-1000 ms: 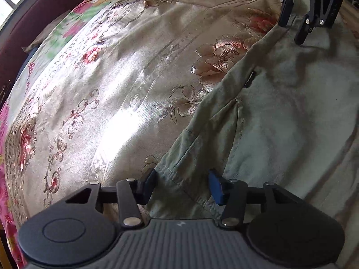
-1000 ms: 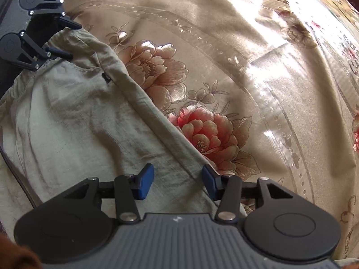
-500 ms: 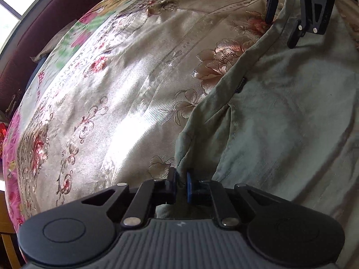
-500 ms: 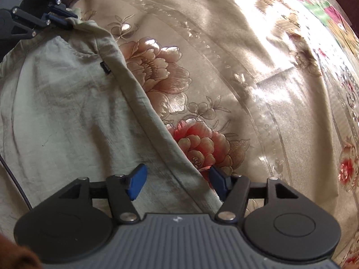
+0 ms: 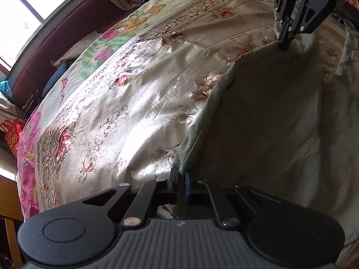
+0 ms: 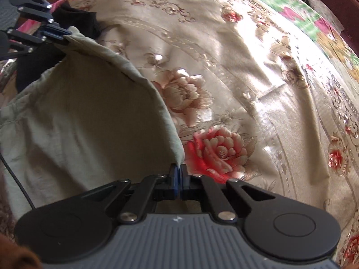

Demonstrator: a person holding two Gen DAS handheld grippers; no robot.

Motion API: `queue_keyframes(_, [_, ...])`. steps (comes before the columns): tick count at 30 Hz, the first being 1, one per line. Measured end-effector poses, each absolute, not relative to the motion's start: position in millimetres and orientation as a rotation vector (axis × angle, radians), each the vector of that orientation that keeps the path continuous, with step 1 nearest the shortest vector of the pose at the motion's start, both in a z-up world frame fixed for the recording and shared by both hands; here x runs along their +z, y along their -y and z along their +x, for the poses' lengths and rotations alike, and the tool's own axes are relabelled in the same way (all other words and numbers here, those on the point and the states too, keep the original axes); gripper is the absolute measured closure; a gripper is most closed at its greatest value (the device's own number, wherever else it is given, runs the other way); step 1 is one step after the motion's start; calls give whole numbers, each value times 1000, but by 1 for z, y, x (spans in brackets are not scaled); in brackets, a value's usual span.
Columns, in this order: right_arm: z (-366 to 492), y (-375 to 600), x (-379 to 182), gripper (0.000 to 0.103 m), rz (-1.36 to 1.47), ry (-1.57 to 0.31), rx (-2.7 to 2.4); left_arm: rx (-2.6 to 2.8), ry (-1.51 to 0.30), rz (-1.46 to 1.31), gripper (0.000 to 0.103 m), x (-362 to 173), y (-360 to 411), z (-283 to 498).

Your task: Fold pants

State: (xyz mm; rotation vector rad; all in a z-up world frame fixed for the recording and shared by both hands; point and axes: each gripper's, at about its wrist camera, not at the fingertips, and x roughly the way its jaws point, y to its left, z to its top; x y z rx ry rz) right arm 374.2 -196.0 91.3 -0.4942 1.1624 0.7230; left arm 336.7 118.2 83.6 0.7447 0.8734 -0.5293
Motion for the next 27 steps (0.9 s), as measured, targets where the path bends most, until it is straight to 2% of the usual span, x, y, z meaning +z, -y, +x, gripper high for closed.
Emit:
queue_keyframes(3, [327, 193, 116, 101, -442, -1186, 749, -525, -870, 721, 81, 97, -122, 305])
queue_keyframes(6, [276, 186, 118, 101, -409, -1248, 786, -522, -884, 716, 81, 106, -126, 266])
queue_keyframes(11, [198, 167, 73, 101, -279, -1427, 864, -474, -1001, 701, 81, 88, -138, 209])
queue_keyframes(14, [167, 157, 45, 101, -303, -1451, 878, -440, -1057, 669, 82, 66, -140, 181])
queue_keyframes(19, [151, 149, 23, 101, -317, -1463, 809, -400, -1091, 721, 81, 29, -133, 148])
queue_keyframes(23, [149, 141, 38, 101, -348, -1386, 847, -337, -1044, 691, 81, 44, -139, 144])
queue_keyframes(27, [151, 139, 31, 100, -333, -1408, 841, -251, -1009, 663, 81, 54, -151, 142])
